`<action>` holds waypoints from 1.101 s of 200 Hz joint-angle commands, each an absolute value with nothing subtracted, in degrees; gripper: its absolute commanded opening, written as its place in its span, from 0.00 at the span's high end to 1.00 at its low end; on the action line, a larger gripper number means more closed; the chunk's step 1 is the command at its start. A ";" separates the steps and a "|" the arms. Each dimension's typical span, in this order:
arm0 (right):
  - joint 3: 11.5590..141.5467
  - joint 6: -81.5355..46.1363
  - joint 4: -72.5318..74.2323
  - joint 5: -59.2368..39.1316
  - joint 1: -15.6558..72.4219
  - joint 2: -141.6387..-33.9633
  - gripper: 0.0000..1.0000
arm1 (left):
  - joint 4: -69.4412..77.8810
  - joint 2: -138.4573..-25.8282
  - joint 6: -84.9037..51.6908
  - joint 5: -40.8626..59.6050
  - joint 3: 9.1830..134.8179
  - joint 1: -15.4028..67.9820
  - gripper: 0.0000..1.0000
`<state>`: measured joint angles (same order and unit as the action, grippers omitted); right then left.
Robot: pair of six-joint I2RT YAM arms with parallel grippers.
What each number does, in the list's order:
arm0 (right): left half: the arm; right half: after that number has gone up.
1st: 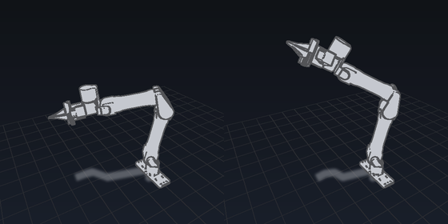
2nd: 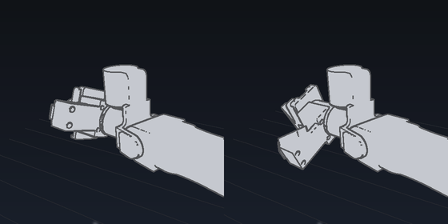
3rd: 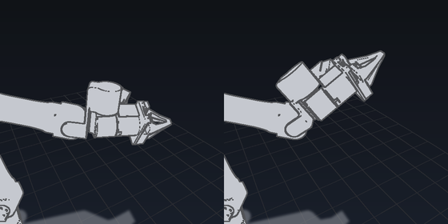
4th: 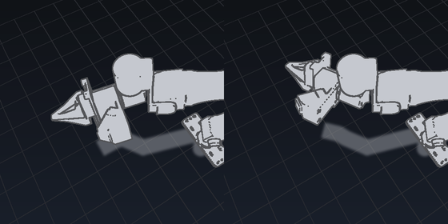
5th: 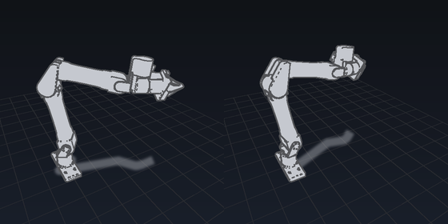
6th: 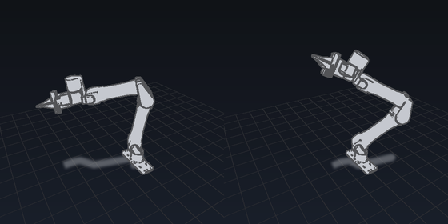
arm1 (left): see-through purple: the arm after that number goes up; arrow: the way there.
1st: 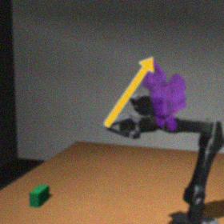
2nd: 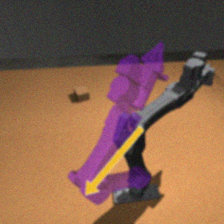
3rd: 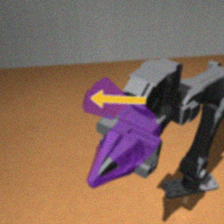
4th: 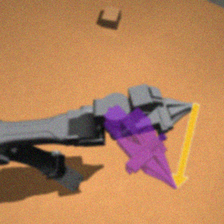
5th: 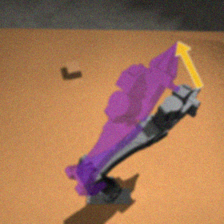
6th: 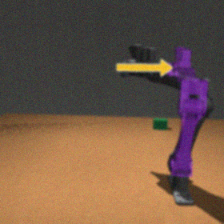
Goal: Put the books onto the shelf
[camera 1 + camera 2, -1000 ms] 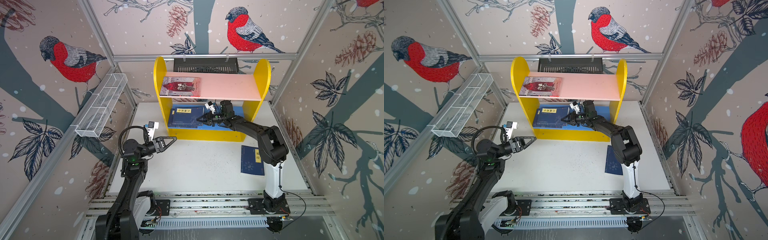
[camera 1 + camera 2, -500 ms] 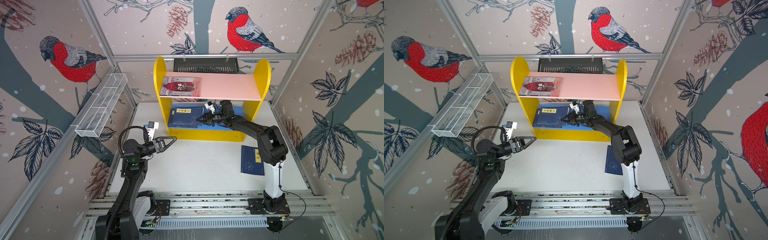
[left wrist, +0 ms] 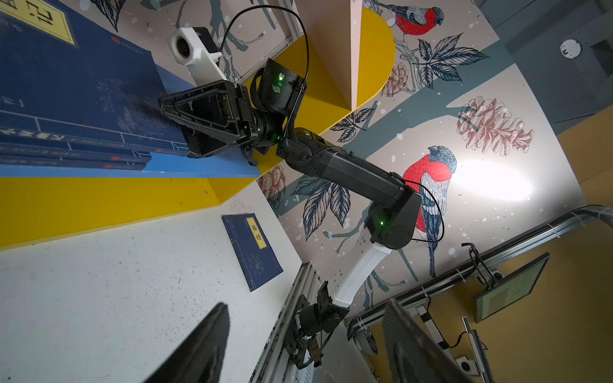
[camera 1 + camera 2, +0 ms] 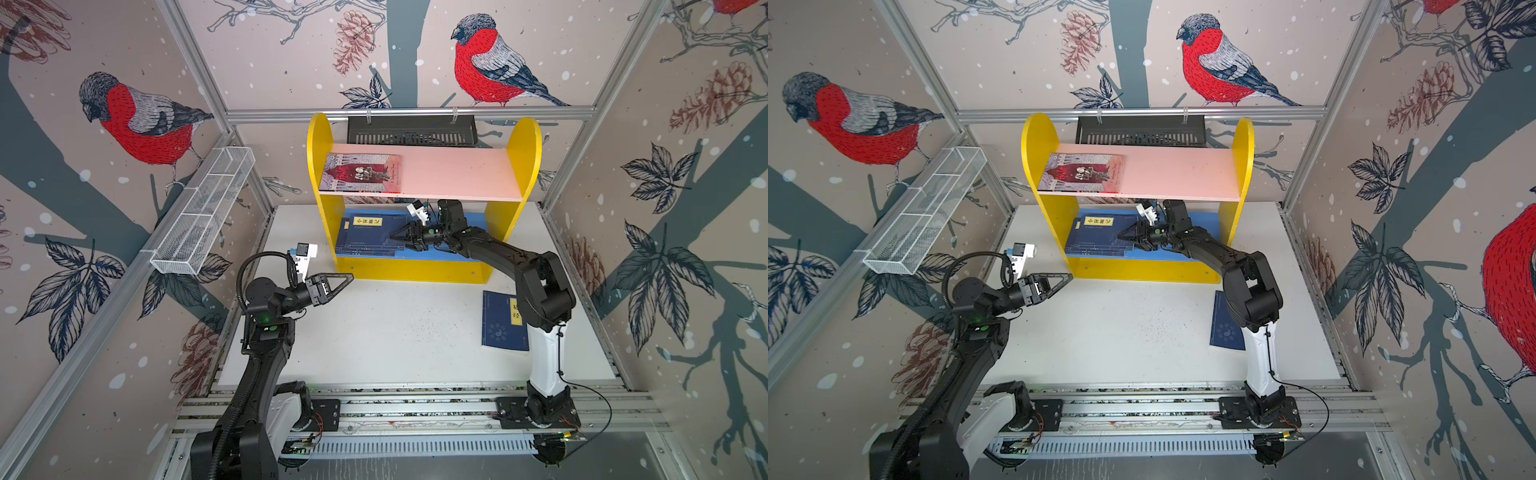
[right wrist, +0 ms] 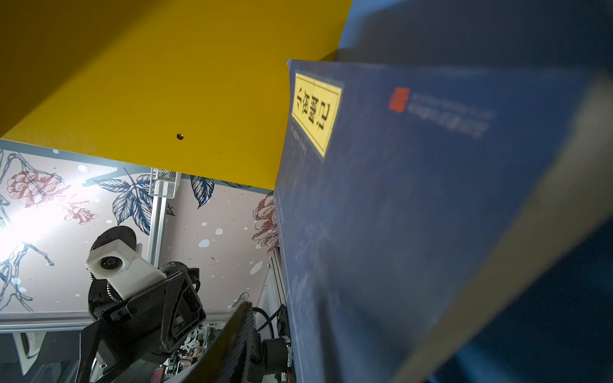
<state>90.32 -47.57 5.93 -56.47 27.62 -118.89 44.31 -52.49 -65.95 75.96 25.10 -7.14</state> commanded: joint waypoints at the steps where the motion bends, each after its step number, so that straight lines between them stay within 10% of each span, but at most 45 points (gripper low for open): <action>1: 90.46 -44.77 -0.29 -49.36 27.39 -118.01 0.44 | 45.45 -52.14 -65.75 76.46 25.54 -7.12 0.26; 85: 89.01 -41.00 -5.88 -38.98 27.46 -113.56 0.40 | 45.35 -52.03 -65.87 76.29 25.58 -7.12 0.26; 220: 88.59 -41.22 -1.37 -35.25 28.01 -112.23 0.61 | 45.20 -52.03 -65.96 76.54 25.49 -7.12 0.26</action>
